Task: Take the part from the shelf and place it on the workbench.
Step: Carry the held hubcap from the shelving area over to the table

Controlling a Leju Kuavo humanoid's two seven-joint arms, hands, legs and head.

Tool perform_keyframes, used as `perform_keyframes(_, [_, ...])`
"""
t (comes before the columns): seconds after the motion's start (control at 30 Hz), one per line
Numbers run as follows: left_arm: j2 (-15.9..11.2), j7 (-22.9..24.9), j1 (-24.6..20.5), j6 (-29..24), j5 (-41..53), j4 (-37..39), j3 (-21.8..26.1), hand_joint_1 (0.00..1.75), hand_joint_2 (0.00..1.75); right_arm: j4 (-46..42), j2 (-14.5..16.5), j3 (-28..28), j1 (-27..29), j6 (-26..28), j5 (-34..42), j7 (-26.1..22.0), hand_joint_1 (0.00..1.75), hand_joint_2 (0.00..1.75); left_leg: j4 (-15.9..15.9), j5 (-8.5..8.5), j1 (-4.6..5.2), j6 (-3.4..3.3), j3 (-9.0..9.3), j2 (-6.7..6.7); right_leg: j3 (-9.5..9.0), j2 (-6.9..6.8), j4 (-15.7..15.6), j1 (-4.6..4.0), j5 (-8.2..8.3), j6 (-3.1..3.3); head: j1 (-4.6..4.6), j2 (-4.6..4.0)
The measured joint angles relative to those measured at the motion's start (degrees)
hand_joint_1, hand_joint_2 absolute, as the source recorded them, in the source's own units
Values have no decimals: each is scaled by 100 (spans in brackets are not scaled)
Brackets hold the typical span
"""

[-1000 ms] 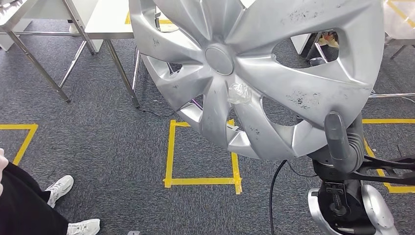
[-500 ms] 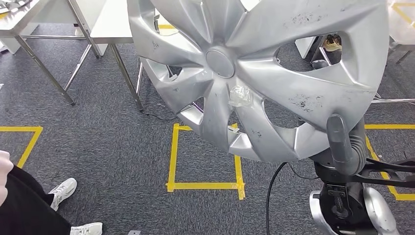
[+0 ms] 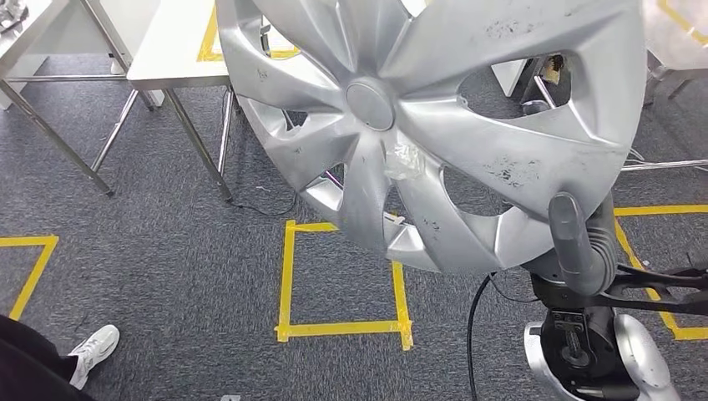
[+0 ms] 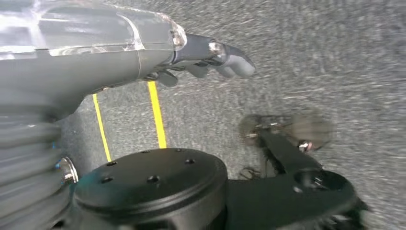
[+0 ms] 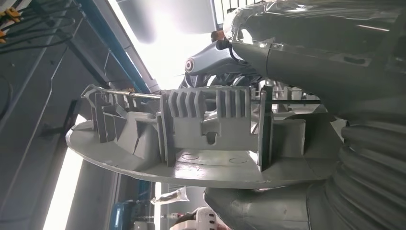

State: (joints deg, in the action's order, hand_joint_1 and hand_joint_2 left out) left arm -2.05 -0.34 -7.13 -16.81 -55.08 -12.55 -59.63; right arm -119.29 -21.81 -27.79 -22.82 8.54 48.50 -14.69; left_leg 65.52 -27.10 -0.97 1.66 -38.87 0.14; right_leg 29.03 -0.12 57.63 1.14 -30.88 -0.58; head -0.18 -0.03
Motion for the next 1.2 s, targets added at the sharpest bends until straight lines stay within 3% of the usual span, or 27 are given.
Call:
perform_keyframes(0.03, [0, 1, 5, 0, 1, 0, 0, 0, 175, 1, 0, 1, -5, 1, 1, 0, 175, 175, -270, 113, 8, -25, 105, 9, -37, 9, 6, -6, -46, -35, -6, 0])
perform_keyframes(0.07, [0, 1, 8, 0, 1, 0, 0, 0, 175, -1, 0, 3, -9, 2, 1, 1, 175, 175, -416, 115, 19, -58, 161, 15, -45, 17, 7, -13, -76, -68, -8, 0])
perform_keyframes(0.2, [-10, 1, 14, -1, 2, 1, 0, 0, 175, -9, -2, 4, -8, 3, 2, 2, 175, 175, -543, -60, 14, -216, 276, 7, 7, 23, 148, -5, -100, -156, 6, 1])
perform_keyframes(0.27, [-16, 0, 15, -2, 2, 2, 0, 0, 175, -10, -5, 7, -17, 3, 1, 2, 175, 175, -566, -124, 6, -280, 379, 12, 304, 17, 698, -6, -235, -191, 31, 0])
perform_keyframes(0.33, [-16, 1, 18, -2, 2, 2, 0, 0, 175, -8, -5, 4, -13, 4, 0, 2, 175, 175, -569, -213, 30, -319, 483, 32, 784, 16, 1436, -10, -503, -206, 56, -1])
perform_keyframes(0.37, [-16, 1, 23, -2, 2, 2, 0, 0, 175, -5, -4, 3, -7, 5, 0, 2, 175, 175, -569, -263, 49, -331, 546, 41, 977, 16, 1661, -16, -585, -196, 63, 0])
perform_keyframes(0.4, [-16, 2, 26, -2, 2, 2, 0, 0, 175, -3, -4, 3, -3, 5, 0, 2, 175, 175, -570, -317, 72, -342, 618, 46, 1087, 16, 1705, -29, -559, -166, 69, 0])
perform_keyframes(0.43, [-16, 2, 27, -2, 2, 2, 0, 0, 175, -2, -4, 3, 0, 5, 0, 2, 175, 175, -573, -374, 101, -351, 703, 49, 1109, 18, 1550, -55, -396, -107, 78, 0])
perform_keyframes(0.5, [-4, 1, 21, -2, 2, 2, 0, 0, 175, -1, -4, 3, 1, 4, 0, 2, 175, 175, -582, -487, 152, -362, 866, 60, 995, 29, 890, -159, 186, 95, 83, 0])
perform_keyframes(0.57, [21, -1, 12, -6, 4, 2, 0, 0, 175, -2, -5, 4, 1, 4, 1, 1, 175, 175, -605, -568, 160, -336, 939, 67, 879, 38, 384, -253, 532, 263, 67, 0])
perform_keyframes(0.63, [37, -1, 3, -4, 7, 1, 0, 0, 175, -7, -4, 3, 2, 5, 0, -1, 175, 175, -621, -572, 139, -278, 977, 75, 794, 38, 185, -293, 538, 314, 72, 1])
perform_keyframes(0.73, [43, -4, -14, -5, 8, -1, 0, 0, 175, -12, -8, 3, -5, 5, -8, -1, 175, 175, -426, -584, 128, -191, 955, 14, 523, 10, -74, -237, 548, 316, 107, -1])
perform_keyframes(0.77, [43, -5, -21, -7, 8, -2, 0, 0, 175, -13, -9, 4, -11, 5, -11, -4, 175, 175, -193, -652, 122, -161, 823, -20, 439, -2, -133, -205, 538, 302, 98, -2])
perform_keyframes(0.87, [36, -3, -15, -7, 8, -1, 0, 0, 175, -10, -9, -1, -4, 5, -11, -13, 175, 175, 648, -949, 53, -36, 176, -48, 306, -14, -157, -142, 421, 238, 67, -2])
perform_keyframes(0.9, [31, -2, -6, -8, 8, 0, 0, 0, 175, -9, -11, -4, 6, 5, -11, -13, 175, 175, 723, -929, 24, 6, 28, -42, 255, -13, -145, -114, 365, 206, 58, -2])
perform_keyframes(0.93, [26, 0, 2, -8, 8, 0, 0, 0, 175, -8, -14, -7, 13, 5, -11, -13, 175, 175, 620, -785, -5, 45, -29, -31, 195, -10, -127, -84, 304, 170, 48, -2])
perform_keyframes(1.0, [15, 0, 10, -9, 8, 0, 0, 0, 175, -7, -17, -8, 19, 5, -12, -15, 175, 175, 52, -263, -60, 117, 71, 6, 67, -9, -75, -26, 157, 79, 29, -1])
perform_keyframes(1.03, [15, 1, 13, -9, 8, 0, 0, 0, 175, -6, -17, -8, 18, 5, -13, -16, 175, 175, -236, -105, -64, 128, 119, 36, 24, -7, -38, -11, 87, 28, 13, -1])
perform_keyframes(1.07, [15, 1, 18, -9, 7, 0, 0, 0, 175, -5, -17, -6, 16, 5, -12, -19, 175, 175, -408, -5, -60, 86, 151, 61, 7, -3, -5, -8, 27, -25, 0, -1])
perform_keyframes(1.17, [16, 5, 22, -11, 6, 2, 1, 0, 175, -4, -15, -2, 17, 5, -10, -24, 175, 175, -467, -49, -28, -140, 164, 75, -22, -1, 17, -10, -79, -133, 12, 0])
perform_keyframes(1.2, [14, 6, 20, -11, 7, 2, 2, 0, 175, -5, -16, 0, 15, 5, -12, -24, 175, 175, -473, -74, -31, -180, 197, 64, -20, -4, 72, -2, -95, -153, 35, -1])
